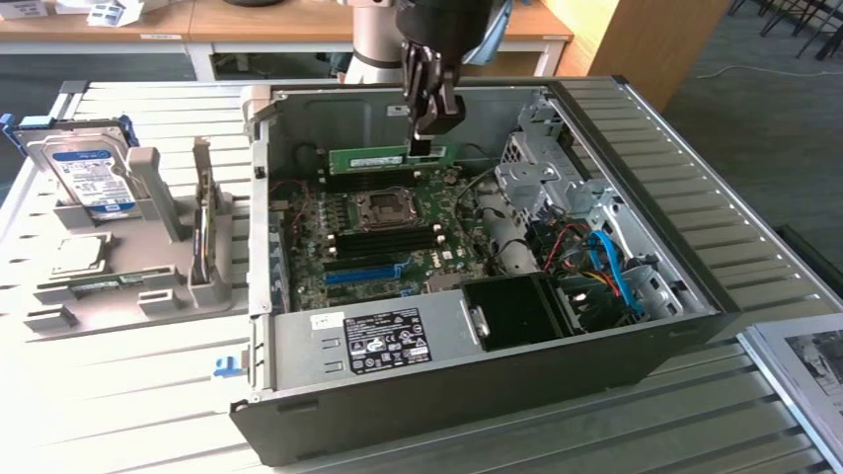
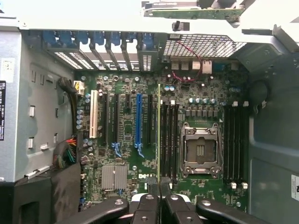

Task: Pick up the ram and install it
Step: 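Pick up the ram and move it above insertion slot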

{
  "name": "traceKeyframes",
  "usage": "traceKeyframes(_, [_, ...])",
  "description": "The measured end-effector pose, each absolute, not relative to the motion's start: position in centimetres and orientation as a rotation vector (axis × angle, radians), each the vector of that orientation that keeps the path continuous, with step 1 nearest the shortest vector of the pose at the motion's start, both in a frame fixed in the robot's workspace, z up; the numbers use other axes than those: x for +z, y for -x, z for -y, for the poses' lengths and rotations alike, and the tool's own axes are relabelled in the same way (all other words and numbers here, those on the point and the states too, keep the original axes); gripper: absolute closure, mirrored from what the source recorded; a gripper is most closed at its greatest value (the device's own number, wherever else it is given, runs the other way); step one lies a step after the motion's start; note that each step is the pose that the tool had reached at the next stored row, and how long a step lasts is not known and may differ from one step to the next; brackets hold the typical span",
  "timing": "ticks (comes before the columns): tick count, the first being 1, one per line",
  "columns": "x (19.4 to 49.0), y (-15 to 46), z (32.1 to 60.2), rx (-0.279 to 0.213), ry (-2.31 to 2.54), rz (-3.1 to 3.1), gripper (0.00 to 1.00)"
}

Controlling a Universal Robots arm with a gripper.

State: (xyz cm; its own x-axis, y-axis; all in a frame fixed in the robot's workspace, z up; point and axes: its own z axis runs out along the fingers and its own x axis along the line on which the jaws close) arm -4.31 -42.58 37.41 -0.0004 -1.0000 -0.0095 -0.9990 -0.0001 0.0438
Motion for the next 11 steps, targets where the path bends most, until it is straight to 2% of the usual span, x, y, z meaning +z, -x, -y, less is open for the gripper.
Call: traceKeyframes(11, [37.2,4.3,41.3,-0.059,-2.204,2.204,0.88])
